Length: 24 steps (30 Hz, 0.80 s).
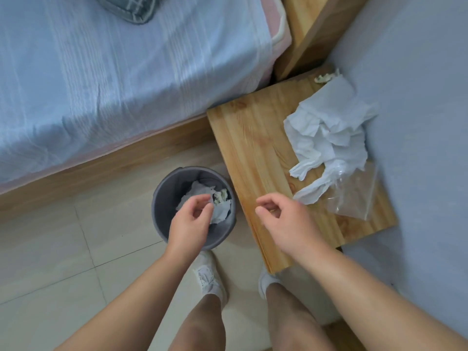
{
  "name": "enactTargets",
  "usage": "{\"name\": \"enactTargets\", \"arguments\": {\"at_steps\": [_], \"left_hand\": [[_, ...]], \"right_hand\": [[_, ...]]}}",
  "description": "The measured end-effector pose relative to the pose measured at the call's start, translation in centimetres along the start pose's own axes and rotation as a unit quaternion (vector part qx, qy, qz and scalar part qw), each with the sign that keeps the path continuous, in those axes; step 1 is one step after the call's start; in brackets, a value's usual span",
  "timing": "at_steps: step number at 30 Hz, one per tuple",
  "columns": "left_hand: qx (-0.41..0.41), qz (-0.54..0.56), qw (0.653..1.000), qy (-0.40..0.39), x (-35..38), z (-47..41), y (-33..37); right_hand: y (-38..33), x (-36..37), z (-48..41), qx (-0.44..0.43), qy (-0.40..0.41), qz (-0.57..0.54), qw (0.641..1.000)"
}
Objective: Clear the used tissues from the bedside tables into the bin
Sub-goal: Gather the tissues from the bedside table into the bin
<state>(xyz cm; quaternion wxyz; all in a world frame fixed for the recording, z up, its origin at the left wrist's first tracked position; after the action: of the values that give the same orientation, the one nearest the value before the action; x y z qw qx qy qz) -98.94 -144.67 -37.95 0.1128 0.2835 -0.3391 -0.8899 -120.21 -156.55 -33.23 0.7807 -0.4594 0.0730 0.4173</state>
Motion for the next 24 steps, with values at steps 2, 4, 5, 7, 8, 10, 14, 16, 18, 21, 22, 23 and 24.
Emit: {"name": "enactTargets", "arguments": {"at_steps": [2,4,5,7,8,10,14,16,18,21,22,23,24], "left_hand": [[0.051,-0.029,0.998,-0.023,2.8,0.4,4.0],[0.098,-0.058,0.992,-0.048,5.9,0.7,7.7],[0.123,-0.074,0.988,-0.057,7.5,0.8,9.5],[0.178,-0.125,0.974,-0.068,10.8,0.9,12.6],[0.202,-0.155,0.964,-0.072,12.4,0.8,14.0],[0.241,-0.208,0.945,-0.078,15.2,0.8,16.0],[0.327,-0.310,0.890,-0.067,19.3,0.3,18.3],[0.338,-0.350,0.872,-0.061,20.7,-0.3,18.5],[0.343,-0.389,0.853,-0.064,21.7,-0.7,18.3],[0.364,-0.452,0.812,-0.058,22.3,-0.7,17.7],[0.371,-0.453,0.809,-0.056,22.2,-0.5,17.7],[0.375,-0.442,0.813,-0.053,21.9,-0.4,17.6],[0.378,-0.427,0.820,-0.050,21.6,-0.4,17.5]], "right_hand": [[-0.6,-4.8,-0.4,-0.018,0.049,-0.012,0.999],[-1.1,-9.7,-1.1,-0.051,0.120,-0.002,0.991],[-1.3,-12.1,-1.6,-0.066,0.155,0.015,0.985],[-1.5,-15.8,-3.0,-0.092,0.208,0.061,0.972],[-1.5,-17.2,-4.0,-0.097,0.221,0.085,0.967],[-1.5,-19.0,-6.2,-0.097,0.223,0.127,0.961],[-2.1,-19.7,-10.1,-0.122,0.196,0.212,0.950],[-1.6,-19.1,-12.1,-0.100,0.157,0.253,0.949],[-0.3,-18.3,-13.8,-0.074,0.120,0.288,0.947],[0.9,-18.1,-15.0,-0.088,0.110,0.307,0.941],[1.1,-18.3,-15.0,-0.092,0.125,0.300,0.941],[1.3,-18.6,-14.9,-0.089,0.141,0.293,0.942],[1.5,-18.9,-14.7,-0.082,0.155,0.283,0.943]]}}
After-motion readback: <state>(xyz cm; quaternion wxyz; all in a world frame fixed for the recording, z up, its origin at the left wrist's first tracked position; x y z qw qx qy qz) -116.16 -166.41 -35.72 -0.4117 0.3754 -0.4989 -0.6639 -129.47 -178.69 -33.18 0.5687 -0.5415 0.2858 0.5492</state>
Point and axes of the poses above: each hand's wrist, its own z-axis away from the middle knuckle, its own x-axis out of the palm, y = z × x, the point moved 9 cm from there along -z, towards the middle knuckle, and after that the axes turned 5 degrees about y, right-handed, at the moved point
